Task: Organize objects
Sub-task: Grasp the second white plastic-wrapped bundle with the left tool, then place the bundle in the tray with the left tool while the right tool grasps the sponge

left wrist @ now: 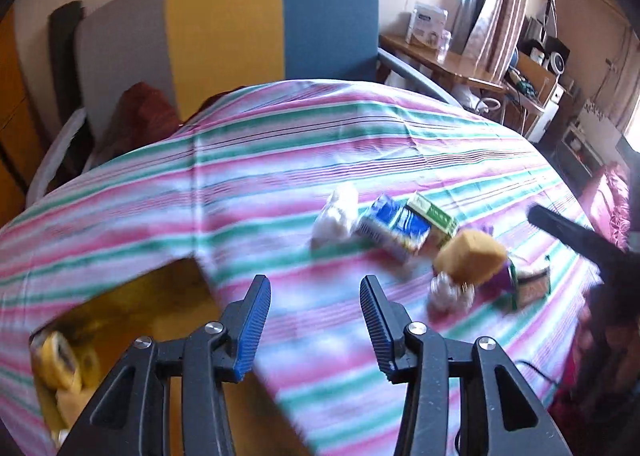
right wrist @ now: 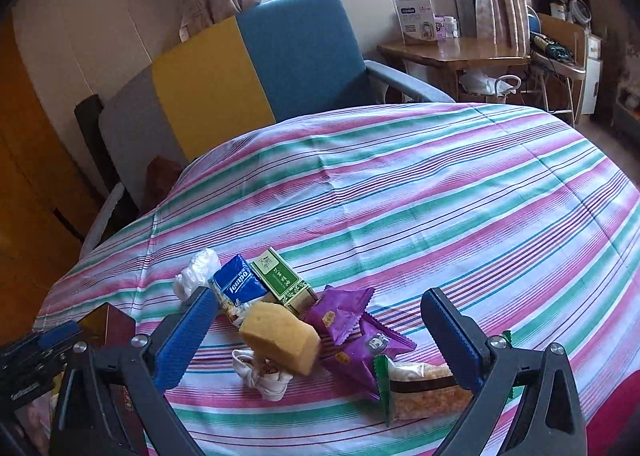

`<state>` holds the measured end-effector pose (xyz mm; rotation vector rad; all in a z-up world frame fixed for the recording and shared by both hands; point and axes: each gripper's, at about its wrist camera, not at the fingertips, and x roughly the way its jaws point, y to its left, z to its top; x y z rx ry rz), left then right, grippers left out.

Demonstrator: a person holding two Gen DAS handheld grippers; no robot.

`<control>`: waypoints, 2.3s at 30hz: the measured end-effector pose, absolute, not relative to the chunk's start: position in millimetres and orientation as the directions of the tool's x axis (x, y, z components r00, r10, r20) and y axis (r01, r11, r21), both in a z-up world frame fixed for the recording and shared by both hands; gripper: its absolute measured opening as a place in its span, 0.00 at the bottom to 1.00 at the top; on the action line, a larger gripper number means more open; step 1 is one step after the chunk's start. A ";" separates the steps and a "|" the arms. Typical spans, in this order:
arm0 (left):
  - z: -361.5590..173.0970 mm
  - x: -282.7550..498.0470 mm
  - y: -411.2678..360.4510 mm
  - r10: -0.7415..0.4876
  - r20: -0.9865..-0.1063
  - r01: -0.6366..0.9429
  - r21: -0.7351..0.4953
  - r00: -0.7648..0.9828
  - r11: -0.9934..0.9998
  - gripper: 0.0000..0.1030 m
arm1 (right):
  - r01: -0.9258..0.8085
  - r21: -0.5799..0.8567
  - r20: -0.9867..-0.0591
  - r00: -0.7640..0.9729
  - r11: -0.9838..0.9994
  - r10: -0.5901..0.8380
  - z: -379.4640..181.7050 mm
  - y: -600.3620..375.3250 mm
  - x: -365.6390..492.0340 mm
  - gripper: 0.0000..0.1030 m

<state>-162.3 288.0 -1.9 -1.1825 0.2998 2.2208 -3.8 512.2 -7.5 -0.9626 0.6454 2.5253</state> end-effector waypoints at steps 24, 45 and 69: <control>-69.5 -213.6 349.4 0.424 -0.869 -0.605 -0.198 -0.256 -0.771 0.33 | -0.470 0.371 -0.706 -0.703 -0.801 0.086 -16.6 524.7 -8.1 0.99; -5.1 -113.7 216.4 0.480 -0.803 -0.537 -0.246 -0.353 -0.807 0.33 | -0.260 0.322 -0.793 -0.599 -0.910 -0.109 -37.4 473.0 -26.8 0.61; -10.9 -74.4 55.3 0.435 -0.778 -0.267 -0.347 -0.453 -0.899 0.33 | -0.111 0.035 -0.901 -0.433 -0.993 0.016 -92.2 434.2 -70.3 0.38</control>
